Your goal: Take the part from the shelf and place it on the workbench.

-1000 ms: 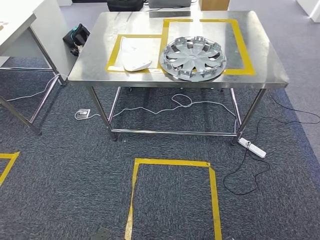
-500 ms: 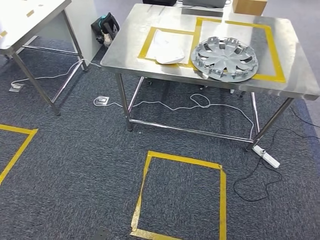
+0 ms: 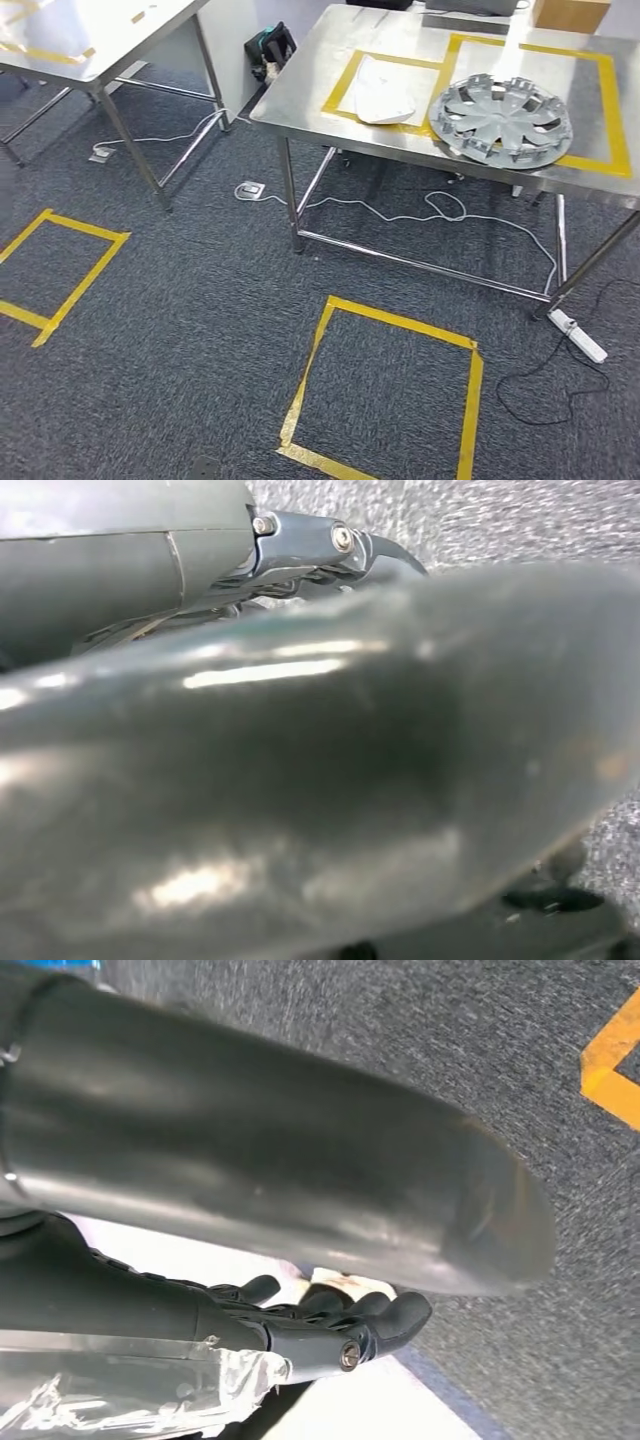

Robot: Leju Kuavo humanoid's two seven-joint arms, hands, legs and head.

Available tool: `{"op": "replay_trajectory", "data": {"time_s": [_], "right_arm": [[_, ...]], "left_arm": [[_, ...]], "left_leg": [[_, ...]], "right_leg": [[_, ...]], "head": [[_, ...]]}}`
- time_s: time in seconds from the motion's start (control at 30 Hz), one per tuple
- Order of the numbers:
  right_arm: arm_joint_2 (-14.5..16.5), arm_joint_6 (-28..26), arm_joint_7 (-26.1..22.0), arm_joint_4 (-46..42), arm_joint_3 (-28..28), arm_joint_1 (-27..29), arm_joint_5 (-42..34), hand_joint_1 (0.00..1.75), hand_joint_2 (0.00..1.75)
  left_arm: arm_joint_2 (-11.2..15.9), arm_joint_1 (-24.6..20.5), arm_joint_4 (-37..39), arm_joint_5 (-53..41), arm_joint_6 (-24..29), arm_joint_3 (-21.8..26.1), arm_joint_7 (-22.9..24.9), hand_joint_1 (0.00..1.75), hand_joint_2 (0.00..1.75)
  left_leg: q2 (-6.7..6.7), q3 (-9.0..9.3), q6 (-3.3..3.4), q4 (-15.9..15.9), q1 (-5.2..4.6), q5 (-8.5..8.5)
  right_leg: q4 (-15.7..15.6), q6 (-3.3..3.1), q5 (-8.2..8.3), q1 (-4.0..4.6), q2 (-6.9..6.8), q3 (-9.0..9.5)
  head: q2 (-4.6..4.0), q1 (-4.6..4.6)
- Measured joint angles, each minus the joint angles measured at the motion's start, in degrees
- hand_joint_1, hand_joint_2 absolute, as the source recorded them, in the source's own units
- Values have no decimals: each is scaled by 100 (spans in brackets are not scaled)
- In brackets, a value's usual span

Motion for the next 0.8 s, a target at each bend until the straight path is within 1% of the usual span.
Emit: {"op": "replay_trajectory", "data": {"time_s": [0.03, 0.07, 0.1, 0.13, 0.17, 0.2, 0.23, 0.27, 0.3, 0.33, 0.37, 0.4, 0.43, 0.47, 0.5, 0.53, 0.57, 0.6, 0.63, 0.67, 0.7, 0.73, 0.77, 0.8], "right_arm": [[0, 0, 0, 1, -2, 3, -9, 0, 0], [0, 0, 0, 1, -3, 1, -14, 0, 0], [1, 0, 0, 1, -3, -4, -15, 0, 0], [1, 0, 1, 1, -3, -10, -15, 0, 0], [1, 0, 2, 1, -3, -13, -13, 0, 0], [0, 0, 6, 1, -3, -15, -11, 0, 0], [0, -1, 10, 2, -3, -17, -9, 0, 0], [1, -1, 14, 2, -3, -21, -7, 0, 0], [1, -2, 17, 3, -3, -27, -4, 0, 0], [1, -3, 17, 3, -3, -36, -2, 0, 0], [1, -3, 18, 3, -3, -44, 0, 0, 0], [1, -4, 18, 3, -3, -48, 2, 0, 0], [1, -4, 18, 3, -3, -46, 3, 0, 0], [1, -4, 17, 3, -3, -37, 3, 0, 0], [1, -4, 11, 3, -3, -23, 4, 0, 0], [1, -4, 1, 2, -3, -7, 7, 0, 0], [1, -4, -14, -2, -3, 11, 15, 0, 0], [1, -4, -30, -11, -3, 26, 31, 0, 0], [1, -4, -42, -25, -3, 36, 52, 0, 0], [2, -4, -49, -39, -3, 43, 74, 0, 0], [7, -4, -56, -52, -3, 44, 95, 0, 0], [13, -4, -61, -62, -2, 47, 108, 0, 0], [18, -4, -66, -72, -2, 49, 116, 0, 0], [24, -4, -68, -84, -2, 52, 121, 0, 0]], "left_arm": [[2, 5, 0, 1, -10, 1, -1, 0, 0], [5, 12, -1, 1, -17, 2, -3, 0, 0], [8, 16, -1, 1, -21, 4, -5, 0, 0], [9, 15, -1, 0, -24, 5, -8, 0, 0], [7, 6, -1, -2, -26, 6, -11, 0, 0], [2, -7, -1, -5, -28, 6, -14, 0, 0], [-2, -16, -1, -8, -31, 6, -15, 0, 0], [-5, -15, -1, -9, -32, 6, -16, 0, 0], [-4, -7, -1, -10, -32, 6, -17, 0, 0], [-4, 7, -1, -10, -32, 8, -17, 0, 0], [-4, 16, -1, -9, -32, 9, -17, 0, 0], [-4, 15, -1, -9, -32, 11, -17, 0, 0], [-7, 9, -1, -9, -32, 13, -17, 0, 0], [-10, 0, -1, -10, -32, 14, -17, 0, 0], [-13, -5, -1, -10, -32, 15, -20, 0, 0], [-14, -3, -1, -8, -32, 16, -24, 0, 0], [-13, 2, -1, -5, -32, 17, -31, 0, 0], [-11, 8, -1, -1, -35, 19, -39, 0, 0], [-11, 11, -1, 2, -39, 20, -48, 0, 0], [-13, 9, -1, 6, -43, 21, -54, 0, 0], [-15, 4, -1, 8, -46, 22, -57, 0, 0], [-15, 1, -1, 10, -47, 22, -60, 0, 0], [-15, 3, -1, 11, -47, 22, -60, 0, 0], [-13, 11, -1, 11, -47, 23, -61, 0, 0]], "left_leg": [[16, -33, -23, 121, 23, -5], [34, 40, -40, 31, 43, 93], [84, 214, -51, -256, 58, 264], [200, 438, -58, -637, 65, 442], [336, 638, -57, -1013, 55, 561], [440, 767, -28, -1270, 47, 627], [496, 818, 10, -1398, 34, 635], [467, 808, 58, -1435, 18, 620], [397, 791, 114, -1426, 17, 630], [337, 781, 151, -1430, 17, 638], [276, 774, 190, -1435, 21, 652], [215, 768, 226, -1440, 27, 669], [154, 752, 255, -1440, 25, 679], [84, 736, 282, -1439, 16, 690], [8, 719, 300, -1438, 6, 700], [-74, 707, 310, -1437, -3, 709], [-159, 701, 309, -1436, -10, 720], [-247, 699, 301, -1434, -11, 730], [-329, 699, 287, -1432, -9, 740], [-404, 689, 265, -1421, -17, 750], [-471, 670, 240, -1410, -19, 764], [-523, 645, 210, -1401, -16, 780], [-577, 617, 176, -1398, -9, 800], [-636, 591, 141, -1402, 5, 824]], "right_leg": [[5, 3, 1, -2, -80, -11], [12, 9, 1, -7, -157, -17], [16, 23, 0, -14, -230, -17], [21, 46, -4, -15, -297, -12], [37, 81, -17, -5, -355, -13], [49, 119, -26, 11, -408, -21], [58, 156, -35, 30, -462, -21], [63, 188, -41, 37, -519, -17], [57, 219, -48, 31, -569, -11], [78, 254, -80, 15, -521, -7], [164, 281, -162, -1, -393, -41], [354, 303, -301, -10, -229, -126], [670, 313, -491, -13, -51, -265], [1053, 307, -686, -7, 44, -437], [1395, 298, -822, -1, 78, -597], [1599, 285, -863, 3, 90, -693], [1586, 268, -789, 4, 97, -686], [1348, 250, -617, 3, 122, -567], [979, 232, -419, -4, 215, -382], [602, 217, -276, -19, 343, -200], [314, 209, -193, -31, 458, -69], [162, 202, -179, -35, 541, -6], [124, 189, -198, -28, 543, 15], [122, 167, -187, -22, 488, 18]], "head": [[0, -1], [0, -1], [1, -1], [1, -3], [1, -13], [1, -15], [1, -9], [1, -1], [1, 11], [1, 22], [1, 31], [1, 43], [1, 63], [1, 77], [1, 87], [1, 91], [1, 93], [1, 94], [1, 96], [1, 96], [1, 91], [1, 92], [1, 90], [1, 91]]}}
